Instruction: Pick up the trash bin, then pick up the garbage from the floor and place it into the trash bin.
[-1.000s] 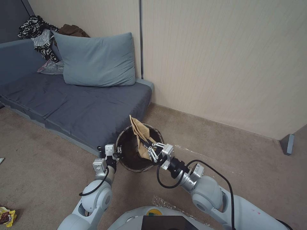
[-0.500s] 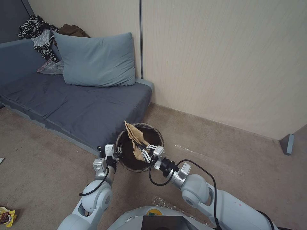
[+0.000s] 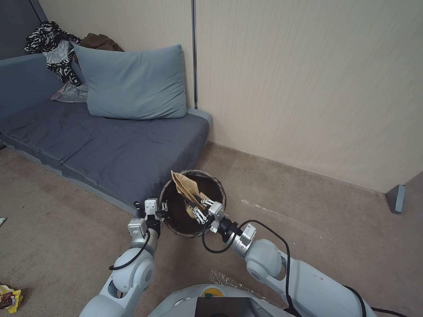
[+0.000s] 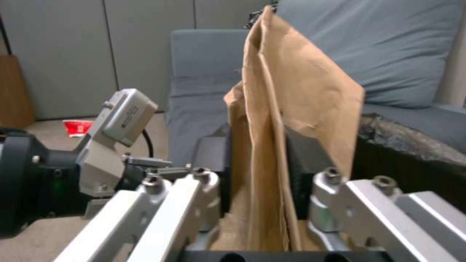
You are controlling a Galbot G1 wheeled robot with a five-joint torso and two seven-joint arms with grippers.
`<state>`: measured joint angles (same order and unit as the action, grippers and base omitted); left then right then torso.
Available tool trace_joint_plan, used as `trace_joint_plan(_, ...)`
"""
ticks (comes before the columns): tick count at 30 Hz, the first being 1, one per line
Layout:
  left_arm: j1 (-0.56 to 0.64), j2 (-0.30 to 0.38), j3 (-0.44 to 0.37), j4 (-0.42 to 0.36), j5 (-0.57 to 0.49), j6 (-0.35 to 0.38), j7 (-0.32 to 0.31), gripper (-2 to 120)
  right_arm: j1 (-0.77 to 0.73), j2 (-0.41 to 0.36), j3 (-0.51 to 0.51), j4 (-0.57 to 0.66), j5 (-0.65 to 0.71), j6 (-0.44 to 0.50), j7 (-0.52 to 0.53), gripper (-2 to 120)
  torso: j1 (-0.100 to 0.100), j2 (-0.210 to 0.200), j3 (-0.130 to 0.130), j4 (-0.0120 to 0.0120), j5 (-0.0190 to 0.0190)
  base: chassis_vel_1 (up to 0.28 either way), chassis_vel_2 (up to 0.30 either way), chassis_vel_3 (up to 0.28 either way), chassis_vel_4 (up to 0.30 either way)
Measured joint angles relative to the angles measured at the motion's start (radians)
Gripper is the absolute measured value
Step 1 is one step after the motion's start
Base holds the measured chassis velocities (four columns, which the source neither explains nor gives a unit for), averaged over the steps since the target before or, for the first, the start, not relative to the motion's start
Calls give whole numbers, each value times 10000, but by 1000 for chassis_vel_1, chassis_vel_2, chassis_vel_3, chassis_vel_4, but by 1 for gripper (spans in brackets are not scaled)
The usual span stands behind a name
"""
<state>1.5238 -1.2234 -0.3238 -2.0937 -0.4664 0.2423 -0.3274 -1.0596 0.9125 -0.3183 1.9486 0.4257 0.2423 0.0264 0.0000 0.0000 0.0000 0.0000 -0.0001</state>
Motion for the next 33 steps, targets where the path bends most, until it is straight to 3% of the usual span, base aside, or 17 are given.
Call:
trace_joint_plan(18,0,0,0,0,0,0,0,0,-444,-228,622,700,56,-30,192,95,0,0,0,-1,1,0,0,0,0)
trace_joint_plan(33,0,0,0,0,0,0,0,0,-1077,-476,1867,1796,224,-87,346,100,0,0,0,0,1,0,0,0,0)
